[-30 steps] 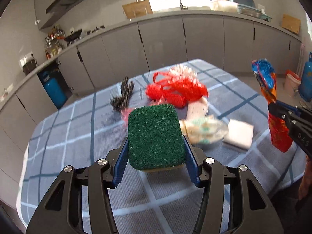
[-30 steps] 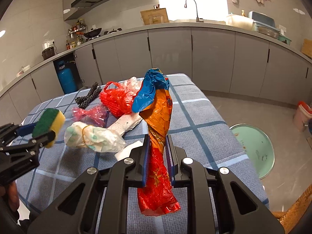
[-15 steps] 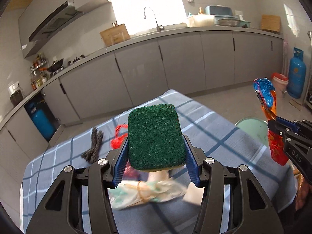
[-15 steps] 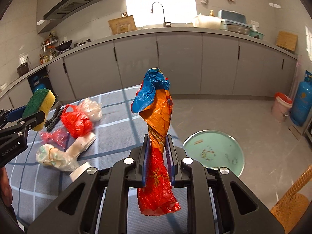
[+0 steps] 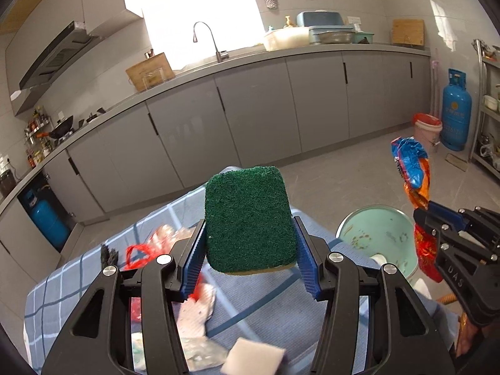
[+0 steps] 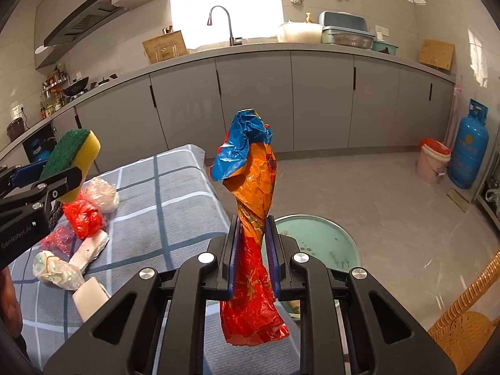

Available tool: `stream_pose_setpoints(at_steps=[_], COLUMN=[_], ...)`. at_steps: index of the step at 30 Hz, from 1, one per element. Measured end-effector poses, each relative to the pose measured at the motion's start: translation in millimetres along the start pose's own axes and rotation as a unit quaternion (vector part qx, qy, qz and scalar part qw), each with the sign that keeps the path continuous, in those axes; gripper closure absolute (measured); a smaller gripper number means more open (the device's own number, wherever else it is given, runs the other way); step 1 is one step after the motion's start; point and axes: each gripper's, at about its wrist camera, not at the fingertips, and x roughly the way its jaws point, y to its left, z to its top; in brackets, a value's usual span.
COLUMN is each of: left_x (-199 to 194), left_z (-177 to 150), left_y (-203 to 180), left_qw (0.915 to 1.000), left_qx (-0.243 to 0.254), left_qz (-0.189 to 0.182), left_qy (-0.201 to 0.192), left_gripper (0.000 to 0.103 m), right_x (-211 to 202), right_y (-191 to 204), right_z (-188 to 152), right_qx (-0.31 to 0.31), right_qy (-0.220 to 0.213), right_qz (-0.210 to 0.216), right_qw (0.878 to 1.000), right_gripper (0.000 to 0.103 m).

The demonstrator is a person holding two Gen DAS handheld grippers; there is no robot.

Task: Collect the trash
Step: 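Carry sponge and wrapper over the green basin and open both tools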

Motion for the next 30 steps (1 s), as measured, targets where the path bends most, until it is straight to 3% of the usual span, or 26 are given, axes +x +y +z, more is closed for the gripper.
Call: stream_pose_setpoints(at_steps=[18,30], left_x=[49,103], left_z=[28,29], left_y=[-76,-119], left_qw=[0.9979,0.9945], left_qx=[0.022,0.033], left_qz=[-0.06,-0.092], left_qy=[0.007,0.039], left_gripper=[0.05,0.049], right_x=[33,87], right_y=[-69,-101], right_z=[7,2], right_qx=[0.038,0.049], right_qy=[0.01,0.038], right_qz=[-0.029,-0.028], right_qw=[0.999,0.998], right_gripper=[0.085,0.082])
